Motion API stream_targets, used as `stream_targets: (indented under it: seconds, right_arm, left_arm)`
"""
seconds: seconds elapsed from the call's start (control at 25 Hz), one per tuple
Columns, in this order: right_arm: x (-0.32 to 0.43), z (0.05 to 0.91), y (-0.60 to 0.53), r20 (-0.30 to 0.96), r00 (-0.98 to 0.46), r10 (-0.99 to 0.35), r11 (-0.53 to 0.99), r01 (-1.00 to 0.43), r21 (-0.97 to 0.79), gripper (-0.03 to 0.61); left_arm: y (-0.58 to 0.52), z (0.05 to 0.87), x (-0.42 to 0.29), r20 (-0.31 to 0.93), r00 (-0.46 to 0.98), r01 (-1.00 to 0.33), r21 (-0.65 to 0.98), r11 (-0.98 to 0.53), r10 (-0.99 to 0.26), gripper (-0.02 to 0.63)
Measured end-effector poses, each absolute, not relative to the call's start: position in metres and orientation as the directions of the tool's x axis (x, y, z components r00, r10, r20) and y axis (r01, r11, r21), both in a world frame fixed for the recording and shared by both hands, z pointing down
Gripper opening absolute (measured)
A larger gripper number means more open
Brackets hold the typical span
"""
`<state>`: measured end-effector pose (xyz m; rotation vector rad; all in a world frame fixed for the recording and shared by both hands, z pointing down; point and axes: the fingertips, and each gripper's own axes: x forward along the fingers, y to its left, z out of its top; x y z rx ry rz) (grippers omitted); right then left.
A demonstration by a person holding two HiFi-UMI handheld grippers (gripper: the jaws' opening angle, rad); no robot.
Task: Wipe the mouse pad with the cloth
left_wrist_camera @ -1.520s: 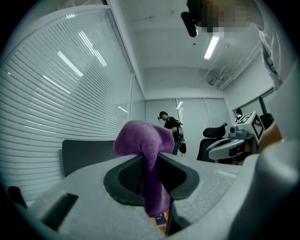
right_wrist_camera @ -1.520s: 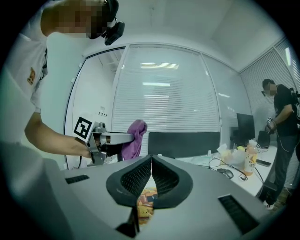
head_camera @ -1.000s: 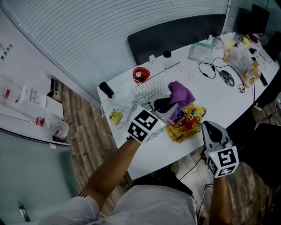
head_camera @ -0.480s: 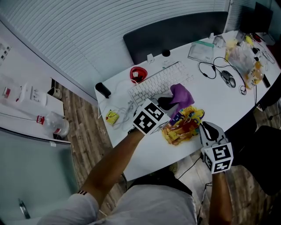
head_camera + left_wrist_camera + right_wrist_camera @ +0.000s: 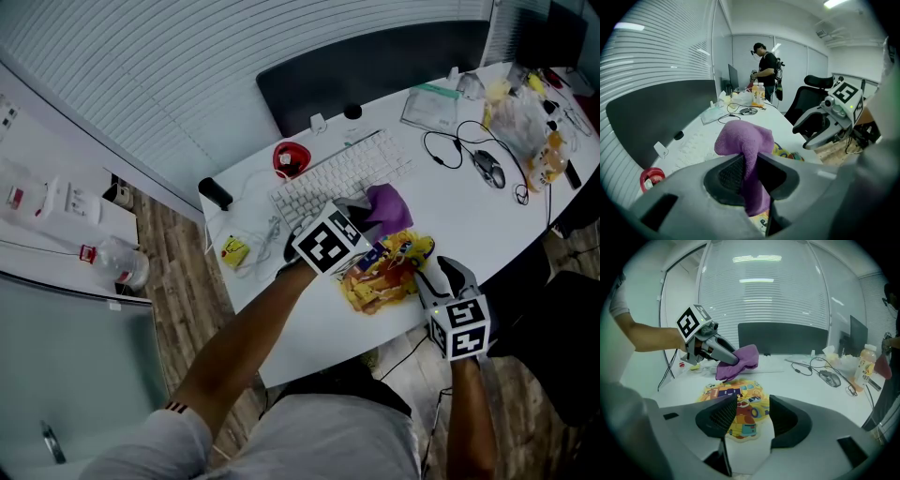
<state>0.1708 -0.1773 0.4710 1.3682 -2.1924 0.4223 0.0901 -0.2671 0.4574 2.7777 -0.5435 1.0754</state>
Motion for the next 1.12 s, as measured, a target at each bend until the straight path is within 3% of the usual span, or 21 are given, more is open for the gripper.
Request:
stream_targets:
  seconds: [0.6, 1.12]
  right_arm:
    - [0.181, 0.517, -0.188, 0.719, -0.311, -0.622, 0.452, -0.892, 0.005, 0.225]
    - [0.183, 0.540, -0.184, 0.769, -0.301, -0.564, 0.473, -0.881, 0.001, 0.230]
  left_arm:
    - [-0.278, 0.493, 0.104, 0.816, 0.553, -0.315, 0.018, -0.949, -0.169, 0.081]
    - [-0.276, 0.521, 0.107, 0.882, 0.463, -0.296, 0.063, -0.953, -0.086, 0.081]
